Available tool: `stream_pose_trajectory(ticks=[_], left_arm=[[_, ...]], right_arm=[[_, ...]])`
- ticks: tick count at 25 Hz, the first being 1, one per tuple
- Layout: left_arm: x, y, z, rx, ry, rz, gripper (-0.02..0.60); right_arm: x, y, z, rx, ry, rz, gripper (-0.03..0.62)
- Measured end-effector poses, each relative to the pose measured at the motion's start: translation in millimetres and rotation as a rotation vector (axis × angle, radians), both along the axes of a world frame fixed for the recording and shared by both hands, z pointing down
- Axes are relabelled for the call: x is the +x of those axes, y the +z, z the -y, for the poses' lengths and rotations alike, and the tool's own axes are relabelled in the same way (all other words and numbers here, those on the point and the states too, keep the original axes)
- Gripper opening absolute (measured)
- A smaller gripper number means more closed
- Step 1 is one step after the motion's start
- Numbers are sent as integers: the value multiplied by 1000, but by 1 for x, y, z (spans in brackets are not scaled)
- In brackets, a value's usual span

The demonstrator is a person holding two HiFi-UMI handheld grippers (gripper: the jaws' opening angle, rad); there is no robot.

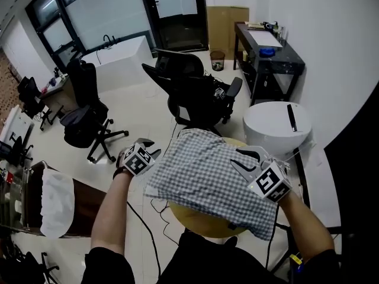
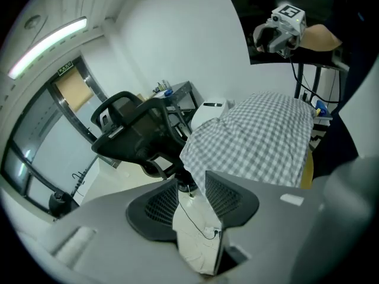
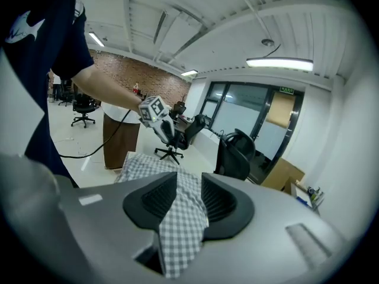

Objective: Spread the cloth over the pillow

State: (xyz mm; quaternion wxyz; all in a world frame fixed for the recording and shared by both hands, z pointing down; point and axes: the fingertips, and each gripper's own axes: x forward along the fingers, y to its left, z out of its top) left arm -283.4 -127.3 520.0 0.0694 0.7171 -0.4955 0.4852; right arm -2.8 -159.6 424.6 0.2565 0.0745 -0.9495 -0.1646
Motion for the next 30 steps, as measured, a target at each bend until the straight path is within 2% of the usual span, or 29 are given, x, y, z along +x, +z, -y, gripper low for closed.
stream_pose_trajectory(ticks=[7,13,17,19,22,26,28,30], left_arm=[[-41,27,71,-1,88,-113,134],[-36,59,122,-19,178,-291,133],[-13,91,143,-97,290,-373,135],[0,109,152,-157,319,-427,182],[7,131,170,-219,281,-531,219],[4,159,174,-285,269,-588,218],[5,164,169,-306,280,-645,191],[8,165,163,-317,319,-669,79]], right_arm=[[-93,29,-67,-61,-53,-25,140],[-164,78,-123,-129,-91,-95,141],[-188,108,-144,-175,-97,-143,143],[-194,122,-152,-192,-94,-168,143],[-200,137,-161,-213,-92,-199,143],[-210,149,-164,-244,-73,-207,143],[-214,155,-164,-256,-71,-210,143],[-218,157,-165,-260,-75,-222,143]])
